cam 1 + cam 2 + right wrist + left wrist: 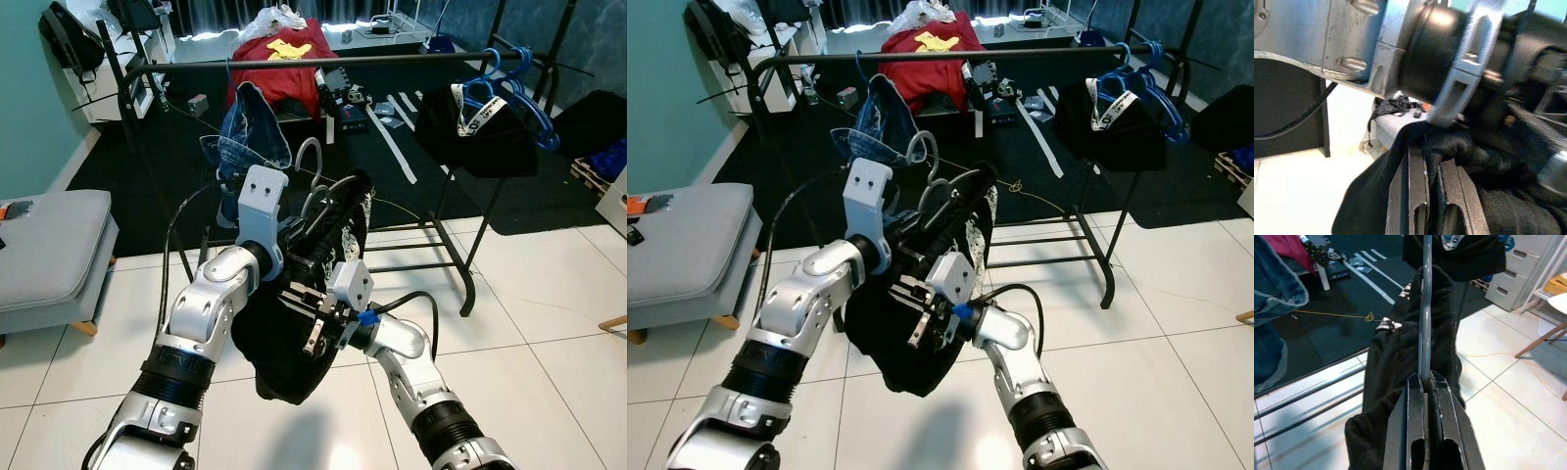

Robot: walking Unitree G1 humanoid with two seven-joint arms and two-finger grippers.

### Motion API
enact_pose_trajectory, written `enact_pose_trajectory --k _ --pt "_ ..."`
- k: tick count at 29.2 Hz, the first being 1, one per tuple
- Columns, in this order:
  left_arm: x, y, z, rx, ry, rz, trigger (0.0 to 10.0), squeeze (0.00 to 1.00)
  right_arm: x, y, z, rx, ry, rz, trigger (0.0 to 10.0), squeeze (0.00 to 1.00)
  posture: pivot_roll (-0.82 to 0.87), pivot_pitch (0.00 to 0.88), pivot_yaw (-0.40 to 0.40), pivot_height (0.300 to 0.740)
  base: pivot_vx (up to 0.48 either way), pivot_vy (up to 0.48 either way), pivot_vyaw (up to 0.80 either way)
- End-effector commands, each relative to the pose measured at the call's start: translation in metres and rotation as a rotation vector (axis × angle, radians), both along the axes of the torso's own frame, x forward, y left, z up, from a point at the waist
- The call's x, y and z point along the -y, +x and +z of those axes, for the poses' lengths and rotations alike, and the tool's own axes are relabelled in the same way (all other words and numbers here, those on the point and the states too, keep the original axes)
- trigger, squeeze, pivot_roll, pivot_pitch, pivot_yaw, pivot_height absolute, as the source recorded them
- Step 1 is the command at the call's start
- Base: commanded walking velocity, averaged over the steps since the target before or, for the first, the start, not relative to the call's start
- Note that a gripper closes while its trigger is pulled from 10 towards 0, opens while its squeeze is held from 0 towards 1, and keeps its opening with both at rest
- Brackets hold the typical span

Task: Hang hanger

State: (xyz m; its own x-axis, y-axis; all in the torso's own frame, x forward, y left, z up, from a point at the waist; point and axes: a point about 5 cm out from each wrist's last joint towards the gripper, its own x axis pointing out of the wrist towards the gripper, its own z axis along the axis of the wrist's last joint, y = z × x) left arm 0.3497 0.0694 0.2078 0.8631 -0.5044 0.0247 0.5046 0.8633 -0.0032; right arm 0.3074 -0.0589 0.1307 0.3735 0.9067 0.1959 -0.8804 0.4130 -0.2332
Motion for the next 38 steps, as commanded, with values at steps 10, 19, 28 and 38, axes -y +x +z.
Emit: enact_pose_trajectory --k 10,19,28,38 --pt "-0.026 0.017 0.004 -0.065 -0.203 0.184 0.0 0.0 -0.003 -0.007 -0.011 0.031 -0.131 0.029 1.2 0.0 0.06 0.089 0.058 0.74 0.0 0.0 0.0" --pt "-0.035 0.02 0.008 -0.078 -0.261 0.213 0.0 0.0 0.006 -0.007 -0.017 0.03 -0.137 -0.018 0.0 0.0 0.06 0.089 0.061 0.74 0.0 0.0 0.0" --pt "-0.015 0.015 0.0 -0.082 -0.195 0.167 0.0 0.0 -0.018 -0.012 -0.002 0.065 -0.069 0.066 0.0 0.0 0.06 0.087 0.059 0.74 0.0 0.0 0.0" --pt "0.015 -0.003 -0.003 -0.066 -0.106 -0.037 0.0 0.0 -0.022 -0.005 0.002 0.069 -0.096 0.031 0.0 0.0 0.06 0.078 0.059 0.74 0.0 0.0 0.0"
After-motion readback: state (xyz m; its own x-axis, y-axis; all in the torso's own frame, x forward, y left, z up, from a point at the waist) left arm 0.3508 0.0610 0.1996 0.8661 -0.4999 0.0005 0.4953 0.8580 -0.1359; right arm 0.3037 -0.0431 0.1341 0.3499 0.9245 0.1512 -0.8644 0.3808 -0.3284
